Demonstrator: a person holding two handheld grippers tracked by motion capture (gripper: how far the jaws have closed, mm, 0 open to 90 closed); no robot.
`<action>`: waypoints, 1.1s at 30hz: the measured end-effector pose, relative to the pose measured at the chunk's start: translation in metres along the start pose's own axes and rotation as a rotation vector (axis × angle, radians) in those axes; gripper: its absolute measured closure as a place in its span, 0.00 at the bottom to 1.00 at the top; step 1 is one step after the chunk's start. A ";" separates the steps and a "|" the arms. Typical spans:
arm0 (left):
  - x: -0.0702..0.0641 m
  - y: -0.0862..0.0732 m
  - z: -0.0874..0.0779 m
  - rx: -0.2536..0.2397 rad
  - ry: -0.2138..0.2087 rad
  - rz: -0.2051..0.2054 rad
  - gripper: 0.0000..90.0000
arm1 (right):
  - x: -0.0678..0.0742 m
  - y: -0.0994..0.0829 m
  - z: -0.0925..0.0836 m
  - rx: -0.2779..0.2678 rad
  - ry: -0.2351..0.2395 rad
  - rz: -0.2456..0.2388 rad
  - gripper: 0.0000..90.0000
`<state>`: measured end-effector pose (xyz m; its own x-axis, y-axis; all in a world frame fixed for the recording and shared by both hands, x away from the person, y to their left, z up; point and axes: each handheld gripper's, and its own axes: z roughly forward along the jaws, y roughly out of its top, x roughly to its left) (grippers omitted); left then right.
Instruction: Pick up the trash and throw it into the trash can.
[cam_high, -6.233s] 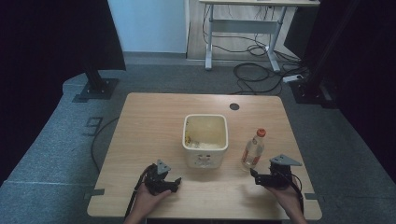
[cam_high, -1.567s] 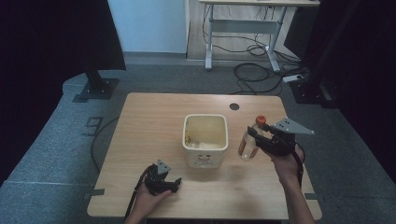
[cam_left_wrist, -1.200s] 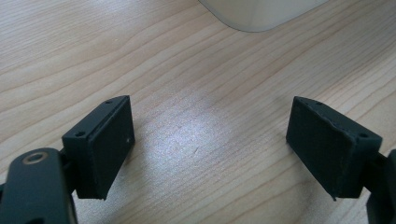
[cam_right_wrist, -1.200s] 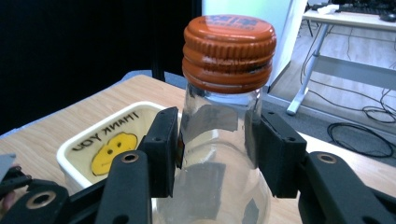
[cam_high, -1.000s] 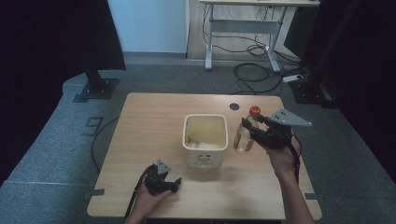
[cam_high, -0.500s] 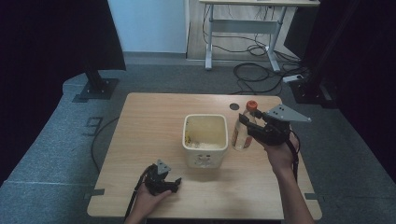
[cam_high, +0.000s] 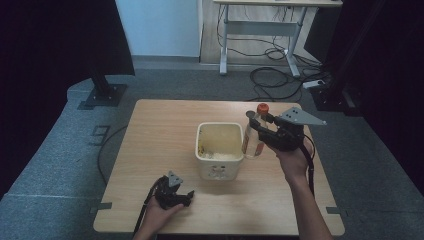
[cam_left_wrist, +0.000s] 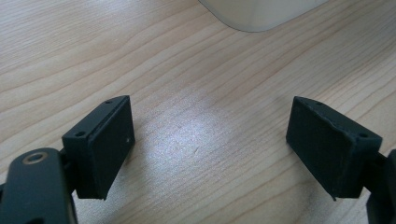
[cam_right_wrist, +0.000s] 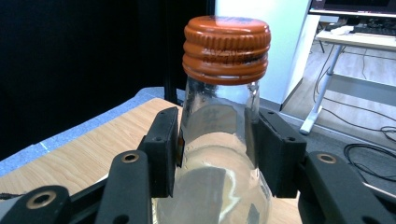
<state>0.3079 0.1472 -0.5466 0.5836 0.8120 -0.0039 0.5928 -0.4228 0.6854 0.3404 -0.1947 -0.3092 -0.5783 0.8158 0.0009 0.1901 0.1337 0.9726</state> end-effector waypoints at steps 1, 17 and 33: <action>0.000 0.000 0.000 0.000 0.000 0.000 0.17 | 0.001 0.000 0.003 0.000 0.010 0.007 0.59; 0.000 0.000 0.000 0.000 -0.001 0.001 0.17 | 0.017 0.003 0.026 0.011 0.038 -0.003 0.59; 0.000 0.000 0.000 0.000 -0.002 0.002 0.17 | 0.024 0.009 0.040 0.005 0.048 -0.006 0.59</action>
<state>0.3076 0.1471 -0.5465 0.5858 0.8104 -0.0041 0.5917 -0.4242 0.6855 0.3598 -0.1511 -0.3097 -0.6170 0.7869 0.0061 0.1900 0.1415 0.9715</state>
